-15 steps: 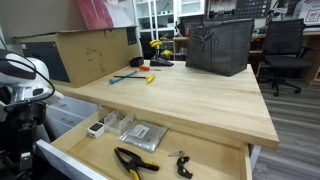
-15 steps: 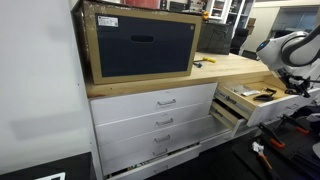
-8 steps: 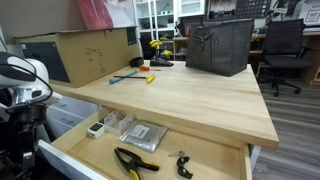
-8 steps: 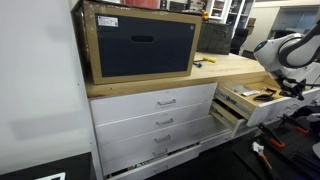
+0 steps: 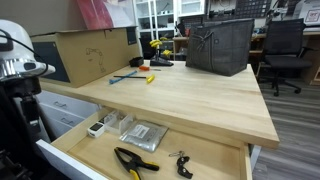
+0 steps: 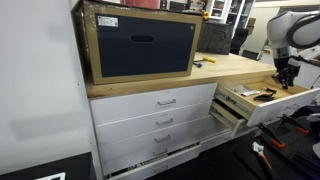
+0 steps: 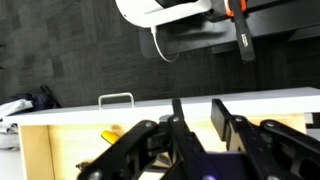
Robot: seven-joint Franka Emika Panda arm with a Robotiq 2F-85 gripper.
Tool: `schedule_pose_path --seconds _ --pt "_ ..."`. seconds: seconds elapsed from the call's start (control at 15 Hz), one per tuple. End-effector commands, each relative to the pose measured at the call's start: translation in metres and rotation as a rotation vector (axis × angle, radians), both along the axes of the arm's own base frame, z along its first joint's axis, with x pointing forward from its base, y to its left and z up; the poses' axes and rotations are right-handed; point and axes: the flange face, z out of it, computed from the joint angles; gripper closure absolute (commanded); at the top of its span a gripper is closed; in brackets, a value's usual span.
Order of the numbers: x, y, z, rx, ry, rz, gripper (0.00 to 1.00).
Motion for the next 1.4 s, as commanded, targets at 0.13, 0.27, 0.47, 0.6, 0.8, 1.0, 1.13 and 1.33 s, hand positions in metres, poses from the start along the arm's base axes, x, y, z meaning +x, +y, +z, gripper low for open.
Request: schedule_pose_path --seconds 0.13,0.27,0.47,0.6,0.8,1.0,1.13,1.33 --pt "-0.009 0.018 0.066 0.17 -0.073 0.118 0.18" --pt "-0.012 0.024 0.081 0.22 -0.077 0.15 0.03" --pt "-0.023 0.026 0.078 0.279 0.0 0.124 0.0" --pt "-0.027 0.018 0.074 0.286 0.022 0.087 0.0" --pt "-0.022 0.0 0.073 0.258 0.049 0.017 0.0" --pt "-0.017 -0.017 0.069 0.245 0.056 -0.029 0.0" --pt "-0.015 -0.031 0.062 0.234 0.074 -0.063 0.0" --pt "-0.014 -0.053 0.046 0.202 0.108 -0.119 0.0"
